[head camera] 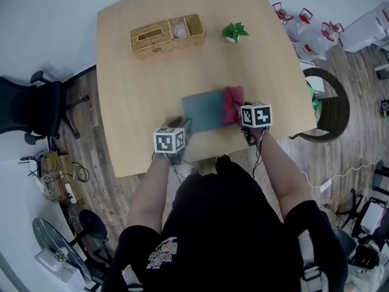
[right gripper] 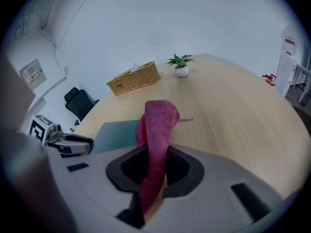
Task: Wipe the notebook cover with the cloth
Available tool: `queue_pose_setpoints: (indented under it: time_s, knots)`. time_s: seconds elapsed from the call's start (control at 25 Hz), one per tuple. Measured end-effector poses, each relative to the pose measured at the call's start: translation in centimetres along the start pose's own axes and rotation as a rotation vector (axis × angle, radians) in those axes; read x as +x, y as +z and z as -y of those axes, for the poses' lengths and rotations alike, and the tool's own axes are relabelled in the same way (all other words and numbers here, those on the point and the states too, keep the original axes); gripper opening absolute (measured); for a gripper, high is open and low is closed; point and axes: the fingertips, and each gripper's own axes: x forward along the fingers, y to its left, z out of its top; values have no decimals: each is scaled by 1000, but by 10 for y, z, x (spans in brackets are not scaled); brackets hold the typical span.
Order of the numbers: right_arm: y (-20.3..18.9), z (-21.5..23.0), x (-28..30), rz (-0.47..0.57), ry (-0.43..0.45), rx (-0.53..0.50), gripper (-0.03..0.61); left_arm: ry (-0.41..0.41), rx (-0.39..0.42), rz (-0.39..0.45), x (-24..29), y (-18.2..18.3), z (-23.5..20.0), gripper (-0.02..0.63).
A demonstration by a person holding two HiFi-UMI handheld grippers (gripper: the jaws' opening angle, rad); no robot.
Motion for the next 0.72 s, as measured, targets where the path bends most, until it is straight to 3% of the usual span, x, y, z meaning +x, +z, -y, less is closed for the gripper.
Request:
queue_pose_setpoints:
  time_s: [0.44,0.72]
  knots:
    - [-2,27,-19,-11,-129,1,70,-4,-4,-3,-2,-2,2,144]
    - [24,24,-34,94,-187,-39,69,-10,-9,-2,-1,-1,3,143]
